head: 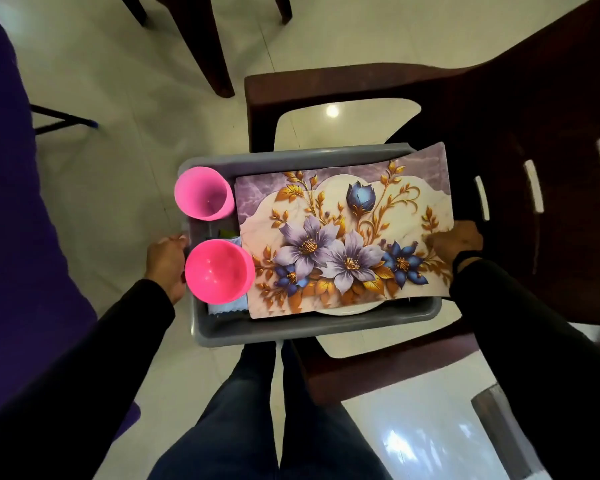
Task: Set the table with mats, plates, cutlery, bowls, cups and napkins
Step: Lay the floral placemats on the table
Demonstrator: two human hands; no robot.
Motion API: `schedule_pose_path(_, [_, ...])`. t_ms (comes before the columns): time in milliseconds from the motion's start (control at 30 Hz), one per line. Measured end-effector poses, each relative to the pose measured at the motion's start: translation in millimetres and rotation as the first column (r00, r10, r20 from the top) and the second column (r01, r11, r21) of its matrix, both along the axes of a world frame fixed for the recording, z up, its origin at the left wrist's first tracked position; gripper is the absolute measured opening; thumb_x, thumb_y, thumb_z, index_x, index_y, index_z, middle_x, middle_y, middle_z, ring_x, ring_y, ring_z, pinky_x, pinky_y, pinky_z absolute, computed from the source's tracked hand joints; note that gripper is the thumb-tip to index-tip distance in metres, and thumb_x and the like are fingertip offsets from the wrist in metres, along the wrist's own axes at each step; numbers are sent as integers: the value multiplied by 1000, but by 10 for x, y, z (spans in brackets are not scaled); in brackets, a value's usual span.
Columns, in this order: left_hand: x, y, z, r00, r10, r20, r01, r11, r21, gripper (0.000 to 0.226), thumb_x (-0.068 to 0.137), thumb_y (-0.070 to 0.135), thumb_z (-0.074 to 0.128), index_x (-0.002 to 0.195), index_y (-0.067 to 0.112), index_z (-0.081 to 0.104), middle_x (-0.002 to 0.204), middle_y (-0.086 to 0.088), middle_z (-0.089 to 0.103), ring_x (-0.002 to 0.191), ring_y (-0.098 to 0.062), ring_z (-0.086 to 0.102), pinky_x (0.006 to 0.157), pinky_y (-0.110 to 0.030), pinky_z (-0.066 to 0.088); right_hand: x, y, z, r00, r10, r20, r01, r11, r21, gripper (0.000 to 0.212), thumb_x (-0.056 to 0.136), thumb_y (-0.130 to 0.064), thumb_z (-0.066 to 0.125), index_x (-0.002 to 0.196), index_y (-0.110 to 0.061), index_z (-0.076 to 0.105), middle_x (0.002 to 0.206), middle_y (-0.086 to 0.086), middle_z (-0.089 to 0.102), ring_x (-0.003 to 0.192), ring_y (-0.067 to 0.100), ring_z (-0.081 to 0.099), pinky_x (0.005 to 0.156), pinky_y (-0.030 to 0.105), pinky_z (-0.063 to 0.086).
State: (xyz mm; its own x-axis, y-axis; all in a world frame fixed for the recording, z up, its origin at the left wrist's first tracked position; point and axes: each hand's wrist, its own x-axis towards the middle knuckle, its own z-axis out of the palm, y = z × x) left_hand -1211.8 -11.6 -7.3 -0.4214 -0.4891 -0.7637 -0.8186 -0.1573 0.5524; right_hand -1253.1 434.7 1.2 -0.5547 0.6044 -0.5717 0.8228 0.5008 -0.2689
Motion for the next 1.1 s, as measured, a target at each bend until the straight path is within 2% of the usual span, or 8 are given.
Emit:
schedule_pose_path(100, [-28, 44, -66, 1000, 1, 8, -1, 1000, -1, 31, 98, 9, 48, 70, 22, 47, 69, 0, 41, 57, -18, 36, 54, -31, 27, -28, 41, -75, 1000, 0, 15, 0, 1000, 4, 38, 85, -11, 72, 121, -1, 66, 124, 21, 65, 116, 37, 61, 97, 38, 48])
schedule_pose_path(333, [-149, 223, -335, 999, 26, 25, -27, 1000, 8, 32, 102, 10, 47, 72, 22, 45, 73, 1, 39, 61, -16, 37, 57, -30, 31, -120, 162, -289, 998, 29, 54, -31, 999, 30, 38, 86, -13, 72, 121, 2, 65, 125, 23, 64, 117, 38, 60, 96, 38, 48])
schedule_pose_path(433, [-176, 270, -462, 999, 21, 34, -21, 1000, 11, 31, 101, 12, 48, 72, 23, 45, 71, 2, 39, 59, -16, 36, 56, -29, 29, -179, 217, -374, 998, 44, 49, -46, 998, 34, 35, 87, -12, 70, 120, 1, 66, 124, 23, 65, 116, 37, 61, 95, 36, 48])
schedule_pose_path(833, [-188, 260, -782, 998, 4, 70, -1, 998, -55, 31, 99, 9, 47, 72, 22, 52, 72, 3, 46, 65, -17, 40, 59, -28, 27, -204, 229, -735, 997, -23, 78, 25, 1000, -17, 38, 86, -10, 72, 122, 2, 64, 125, 21, 65, 116, 36, 62, 93, 35, 49])
schedule_pose_path(900, [-205, 242, -797, 998, -5, 70, 11, 996, -85, 26, 99, 10, 47, 76, 20, 55, 74, 3, 49, 71, -18, 44, 61, -29, 32, -178, 228, -790, 995, -23, 92, 25, 1000, -14, 39, 86, -10, 72, 122, 3, 64, 125, 22, 65, 117, 36, 61, 94, 35, 48])
schedule_pose_path(1000, [-201, 218, -796, 998, -26, 58, 33, 991, -127, 11, 94, 13, 50, 94, 13, 61, 75, 3, 51, 81, -21, 49, 68, -34, 37, -152, 239, -850, 994, -61, 93, 64, 998, -27, 40, 85, -10, 72, 122, 3, 64, 126, 21, 64, 118, 36, 61, 95, 36, 48])
schedule_pose_path(1100, [-192, 209, -804, 998, -35, 52, 43, 986, -164, 31, 89, 19, 50, 109, 0, 65, 75, 3, 53, 83, -21, 49, 68, -35, 37, -131, 231, -864, 991, -92, 95, 97, 994, -56, 40, 83, -9, 74, 119, 2, 65, 122, 20, 66, 115, 36, 62, 95, 37, 50])
